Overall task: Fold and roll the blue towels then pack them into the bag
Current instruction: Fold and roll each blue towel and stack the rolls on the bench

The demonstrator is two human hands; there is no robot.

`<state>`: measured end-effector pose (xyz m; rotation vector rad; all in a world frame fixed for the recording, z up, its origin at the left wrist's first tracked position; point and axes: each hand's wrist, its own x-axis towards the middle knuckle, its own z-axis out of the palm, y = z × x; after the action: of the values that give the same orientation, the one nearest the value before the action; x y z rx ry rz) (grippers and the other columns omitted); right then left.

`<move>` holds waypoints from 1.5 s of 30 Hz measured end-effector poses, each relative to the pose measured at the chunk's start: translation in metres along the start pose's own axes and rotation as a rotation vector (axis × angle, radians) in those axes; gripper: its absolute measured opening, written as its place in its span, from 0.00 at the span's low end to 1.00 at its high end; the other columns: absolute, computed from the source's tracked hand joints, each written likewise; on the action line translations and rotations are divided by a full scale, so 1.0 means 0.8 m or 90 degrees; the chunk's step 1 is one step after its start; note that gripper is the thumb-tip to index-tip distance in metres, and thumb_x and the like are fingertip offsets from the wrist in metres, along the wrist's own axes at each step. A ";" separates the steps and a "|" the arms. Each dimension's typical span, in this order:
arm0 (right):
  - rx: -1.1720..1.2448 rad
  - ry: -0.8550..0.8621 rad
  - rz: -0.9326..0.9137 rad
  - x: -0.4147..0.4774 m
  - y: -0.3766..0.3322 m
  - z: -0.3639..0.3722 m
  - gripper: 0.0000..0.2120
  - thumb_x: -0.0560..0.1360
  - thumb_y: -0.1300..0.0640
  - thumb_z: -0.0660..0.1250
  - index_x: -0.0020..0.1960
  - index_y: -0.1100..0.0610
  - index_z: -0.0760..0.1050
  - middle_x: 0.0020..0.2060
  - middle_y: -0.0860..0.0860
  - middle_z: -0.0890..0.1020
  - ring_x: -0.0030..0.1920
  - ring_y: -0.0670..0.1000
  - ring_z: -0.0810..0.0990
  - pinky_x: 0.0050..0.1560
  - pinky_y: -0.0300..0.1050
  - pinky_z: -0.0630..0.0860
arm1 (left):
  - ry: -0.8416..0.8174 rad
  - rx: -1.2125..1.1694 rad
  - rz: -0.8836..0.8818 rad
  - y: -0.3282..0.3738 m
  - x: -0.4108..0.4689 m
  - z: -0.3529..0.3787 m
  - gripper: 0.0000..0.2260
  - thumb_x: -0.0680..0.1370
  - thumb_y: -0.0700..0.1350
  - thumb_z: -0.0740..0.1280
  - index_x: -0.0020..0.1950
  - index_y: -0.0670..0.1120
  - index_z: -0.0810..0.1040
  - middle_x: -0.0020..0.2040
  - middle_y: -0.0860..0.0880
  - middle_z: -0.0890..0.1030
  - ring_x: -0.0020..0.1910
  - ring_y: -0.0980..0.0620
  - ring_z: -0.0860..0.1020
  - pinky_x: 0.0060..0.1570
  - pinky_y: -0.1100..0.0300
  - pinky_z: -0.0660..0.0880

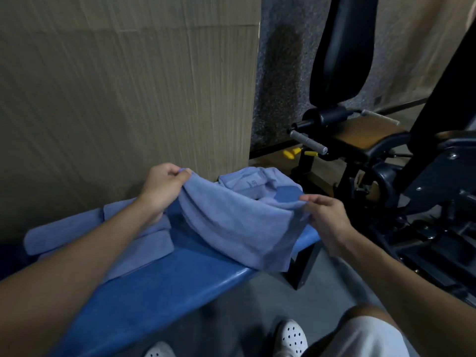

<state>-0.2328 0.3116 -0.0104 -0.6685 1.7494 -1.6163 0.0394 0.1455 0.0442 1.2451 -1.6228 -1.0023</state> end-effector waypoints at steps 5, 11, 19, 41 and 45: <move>0.031 0.017 -0.082 -0.021 -0.069 -0.009 0.03 0.75 0.64 0.70 0.44 0.59 0.79 0.36 0.54 0.79 0.37 0.51 0.76 0.37 0.45 0.74 | 0.033 -0.077 0.028 0.043 -0.007 -0.035 0.07 0.77 0.41 0.69 0.39 0.47 0.76 0.34 0.48 0.76 0.35 0.52 0.73 0.40 0.55 0.69; -0.002 0.005 -0.149 -0.032 -0.119 -0.019 0.09 0.74 0.67 0.69 0.54 0.61 0.79 0.45 0.56 0.83 0.46 0.54 0.81 0.46 0.47 0.79 | 0.025 -0.112 0.079 0.077 -0.019 -0.071 0.07 0.76 0.39 0.70 0.49 0.50 0.78 0.43 0.46 0.81 0.38 0.52 0.76 0.37 0.58 0.76; -0.156 0.005 -0.304 -0.053 -0.155 -0.027 0.06 0.76 0.62 0.69 0.42 0.53 0.78 0.38 0.49 0.80 0.38 0.45 0.77 0.34 0.39 0.74 | -0.054 -0.016 0.125 0.099 -0.036 -0.110 0.06 0.76 0.38 0.71 0.46 0.48 0.81 0.43 0.48 0.83 0.41 0.54 0.79 0.45 0.63 0.79; -0.251 0.053 -0.272 -0.062 -0.168 -0.064 0.08 0.78 0.61 0.67 0.40 0.58 0.75 0.30 0.53 0.75 0.20 0.40 0.70 0.21 0.34 0.67 | -0.190 -0.022 -0.036 0.112 -0.052 -0.099 0.05 0.77 0.37 0.69 0.50 0.38 0.76 0.40 0.38 0.83 0.31 0.49 0.83 0.27 0.63 0.78; -0.228 0.043 -0.200 -0.048 -0.163 -0.071 0.06 0.79 0.62 0.66 0.44 0.61 0.74 0.34 0.57 0.78 0.23 0.47 0.78 0.25 0.40 0.77 | -0.252 -0.034 -0.094 0.101 -0.042 -0.082 0.06 0.77 0.38 0.70 0.51 0.38 0.76 0.40 0.39 0.83 0.35 0.47 0.84 0.33 0.59 0.82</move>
<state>-0.2587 0.3639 0.1249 -1.1164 2.0910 -1.5495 0.0814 0.1871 0.1362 1.1953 -1.8031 -1.4480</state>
